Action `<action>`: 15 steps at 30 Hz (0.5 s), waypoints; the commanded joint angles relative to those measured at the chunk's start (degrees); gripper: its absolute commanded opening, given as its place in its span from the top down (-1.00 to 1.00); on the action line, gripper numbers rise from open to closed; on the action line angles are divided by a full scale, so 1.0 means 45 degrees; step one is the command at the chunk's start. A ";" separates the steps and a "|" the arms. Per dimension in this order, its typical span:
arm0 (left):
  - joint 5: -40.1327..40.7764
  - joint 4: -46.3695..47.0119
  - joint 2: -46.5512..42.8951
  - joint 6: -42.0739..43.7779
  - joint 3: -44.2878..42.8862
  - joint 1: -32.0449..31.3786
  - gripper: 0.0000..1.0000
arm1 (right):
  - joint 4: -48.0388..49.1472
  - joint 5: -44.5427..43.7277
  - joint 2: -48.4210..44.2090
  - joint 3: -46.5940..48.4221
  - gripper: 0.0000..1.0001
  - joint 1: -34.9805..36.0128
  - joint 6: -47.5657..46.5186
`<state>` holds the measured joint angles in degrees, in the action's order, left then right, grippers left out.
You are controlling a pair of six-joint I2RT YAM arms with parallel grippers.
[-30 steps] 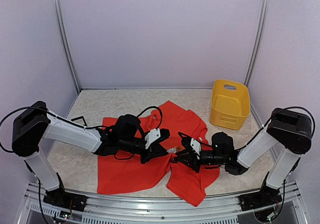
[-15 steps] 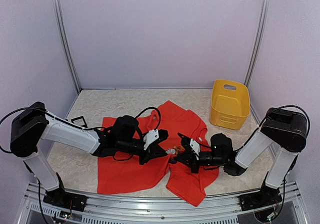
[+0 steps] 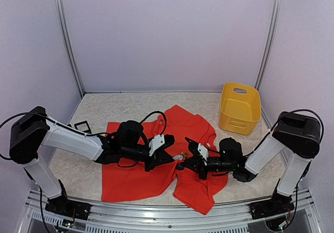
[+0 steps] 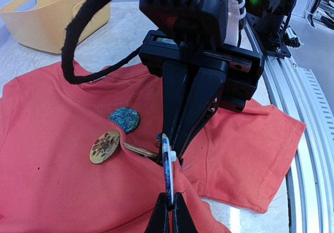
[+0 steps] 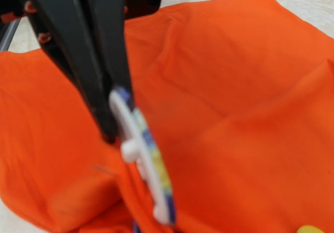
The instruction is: Pin the brooch onto the clothing
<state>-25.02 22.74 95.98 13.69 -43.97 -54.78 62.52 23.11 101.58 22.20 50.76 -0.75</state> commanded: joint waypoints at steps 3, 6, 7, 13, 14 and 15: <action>-0.0234 0.1157 -0.0378 -0.0344 0.0239 -0.0169 1.00 | -0.0652 -0.0110 0.0277 0.0551 0.99 -0.0127 -0.0157; -0.0221 0.1441 -0.0374 -0.0515 0.0372 -0.0169 1.00 | -0.0672 -0.0075 0.0302 0.0600 0.97 -0.0136 -0.0207; -0.0193 0.1425 -0.0359 -0.0522 0.0375 -0.0169 1.00 | -0.0681 -0.0068 0.0267 0.0569 0.95 -0.0129 -0.0189; 0.0062 0.1137 -0.0314 -0.0389 0.0336 -0.0186 1.00 | -0.0385 -0.0138 -0.0479 0.0032 0.23 -0.0141 -0.0108; 0.0126 0.1062 -0.0314 -0.0321 0.0336 -0.0191 1.00 | -0.0294 -0.0032 -0.0661 -0.0047 0.14 -0.0147 -0.0104; 0.0175 0.0991 -0.0287 -0.0274 0.0336 -0.0223 1.00 | -0.0219 0.0133 -0.0839 -0.0100 0.06 -0.0162 -0.0106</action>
<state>-24.53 25.71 95.98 12.01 -42.57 -54.96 60.25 22.85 101.14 23.29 50.48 -1.21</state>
